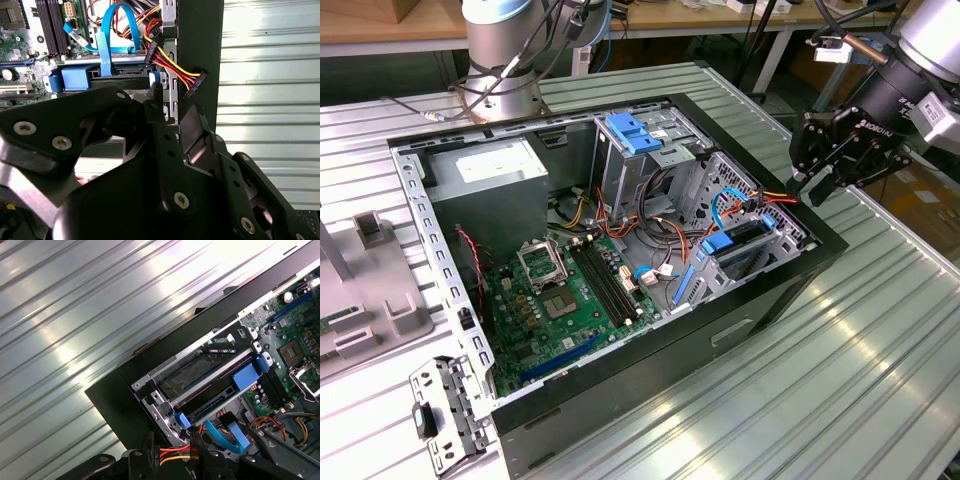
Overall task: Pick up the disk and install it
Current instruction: 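Insert the first disk wire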
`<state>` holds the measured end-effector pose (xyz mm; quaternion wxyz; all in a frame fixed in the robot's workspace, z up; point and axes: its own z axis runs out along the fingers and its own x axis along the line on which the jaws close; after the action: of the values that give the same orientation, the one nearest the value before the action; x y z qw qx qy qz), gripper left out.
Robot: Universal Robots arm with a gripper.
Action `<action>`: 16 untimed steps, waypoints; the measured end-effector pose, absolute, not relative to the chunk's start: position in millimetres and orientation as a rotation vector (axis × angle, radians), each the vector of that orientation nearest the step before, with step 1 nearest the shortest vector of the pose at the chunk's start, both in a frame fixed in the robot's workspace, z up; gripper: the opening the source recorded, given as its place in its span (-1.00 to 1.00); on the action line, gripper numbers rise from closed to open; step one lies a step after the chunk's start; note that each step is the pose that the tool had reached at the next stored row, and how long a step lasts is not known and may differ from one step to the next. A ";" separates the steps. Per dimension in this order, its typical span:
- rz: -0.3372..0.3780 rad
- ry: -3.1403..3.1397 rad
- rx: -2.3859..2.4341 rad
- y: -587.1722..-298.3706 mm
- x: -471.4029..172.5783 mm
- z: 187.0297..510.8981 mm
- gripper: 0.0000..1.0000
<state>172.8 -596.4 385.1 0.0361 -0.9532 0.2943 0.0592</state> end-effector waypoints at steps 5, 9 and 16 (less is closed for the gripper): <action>0.182 0.903 -2.928 -596.4 172.8 385.1 -0.15; 0.182 0.903 -2.928 -596.4 174.9 384.1 -0.15; 0.182 0.903 -2.928 -596.4 180.1 380.3 -0.15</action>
<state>180.1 -596.4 380.3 0.0361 -0.9533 0.2939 0.0592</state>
